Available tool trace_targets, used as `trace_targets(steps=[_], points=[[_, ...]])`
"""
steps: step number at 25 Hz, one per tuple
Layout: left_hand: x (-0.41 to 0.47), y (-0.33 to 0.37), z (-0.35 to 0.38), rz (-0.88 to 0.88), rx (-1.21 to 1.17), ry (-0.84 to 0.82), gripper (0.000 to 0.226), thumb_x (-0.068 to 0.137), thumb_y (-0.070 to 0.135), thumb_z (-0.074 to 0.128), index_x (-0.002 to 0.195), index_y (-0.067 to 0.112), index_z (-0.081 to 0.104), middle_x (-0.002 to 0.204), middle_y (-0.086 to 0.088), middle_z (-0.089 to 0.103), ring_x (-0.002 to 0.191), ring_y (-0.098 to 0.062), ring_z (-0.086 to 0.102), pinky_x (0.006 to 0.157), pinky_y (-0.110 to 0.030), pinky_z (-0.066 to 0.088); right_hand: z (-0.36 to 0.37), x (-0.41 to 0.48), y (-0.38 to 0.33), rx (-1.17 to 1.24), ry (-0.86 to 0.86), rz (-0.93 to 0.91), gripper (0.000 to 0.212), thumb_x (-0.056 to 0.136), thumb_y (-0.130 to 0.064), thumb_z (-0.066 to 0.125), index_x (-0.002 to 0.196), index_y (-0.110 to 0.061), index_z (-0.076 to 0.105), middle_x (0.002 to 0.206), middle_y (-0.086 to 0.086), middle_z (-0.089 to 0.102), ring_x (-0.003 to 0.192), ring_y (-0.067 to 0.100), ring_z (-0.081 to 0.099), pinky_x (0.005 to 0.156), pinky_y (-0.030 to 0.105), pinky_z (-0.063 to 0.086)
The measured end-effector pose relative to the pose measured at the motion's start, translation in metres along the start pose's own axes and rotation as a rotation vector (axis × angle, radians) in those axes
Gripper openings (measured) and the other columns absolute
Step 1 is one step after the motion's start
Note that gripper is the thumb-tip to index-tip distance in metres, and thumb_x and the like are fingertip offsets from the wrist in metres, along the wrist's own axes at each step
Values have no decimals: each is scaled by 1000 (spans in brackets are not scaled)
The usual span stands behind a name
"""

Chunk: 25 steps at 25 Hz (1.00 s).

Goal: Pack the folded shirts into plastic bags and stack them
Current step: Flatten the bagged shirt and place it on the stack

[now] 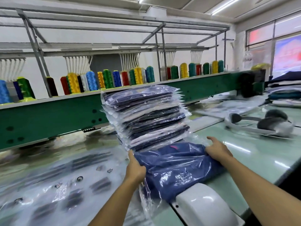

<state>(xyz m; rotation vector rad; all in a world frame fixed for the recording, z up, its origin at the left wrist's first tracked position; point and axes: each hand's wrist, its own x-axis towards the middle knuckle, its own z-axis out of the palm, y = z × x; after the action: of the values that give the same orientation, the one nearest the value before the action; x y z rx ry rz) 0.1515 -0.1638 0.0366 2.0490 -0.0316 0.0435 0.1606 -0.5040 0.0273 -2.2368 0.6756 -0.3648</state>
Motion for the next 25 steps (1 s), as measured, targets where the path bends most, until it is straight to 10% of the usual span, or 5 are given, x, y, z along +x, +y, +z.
trace_targets(steps=[7,14,17,21,25], points=[[20,-2,26,-34,-56,-91,58,88,-12,43,142,7,46,131,-15,61,114,-30,62,99,-43,53,36,0,-21,-736,83,-480,65,95,-40,48,156,-40,23,152,10,38,140,31,33,113,46,30],[21,3,31,-3,227,31,32,90,1,52,122,7,53,125,-19,59,114,-36,55,94,-40,49,39,20,-6,-724,-262,-196,80,84,-89,14,156,-54,5,170,4,-1,154,38,-4,120,63,4],[17,12,37,204,913,94,49,90,12,59,137,8,45,157,-25,23,143,-43,24,116,-45,29,40,19,-10,-777,-191,-186,80,85,-88,15,156,-52,4,170,4,-4,153,43,-7,113,71,2],[17,14,62,302,811,-205,64,101,30,41,160,21,18,169,-10,8,155,-35,3,124,-56,-1,59,14,-13,-730,-135,-476,60,97,-69,18,154,-53,9,168,2,12,154,32,9,115,68,15],[23,-5,81,139,833,-295,93,85,87,15,160,36,-6,168,1,-17,151,-41,-21,113,-68,-17,58,19,-14,-660,-303,-315,83,61,-105,5,137,-77,-7,170,-8,-4,155,33,-5,105,78,-1]])
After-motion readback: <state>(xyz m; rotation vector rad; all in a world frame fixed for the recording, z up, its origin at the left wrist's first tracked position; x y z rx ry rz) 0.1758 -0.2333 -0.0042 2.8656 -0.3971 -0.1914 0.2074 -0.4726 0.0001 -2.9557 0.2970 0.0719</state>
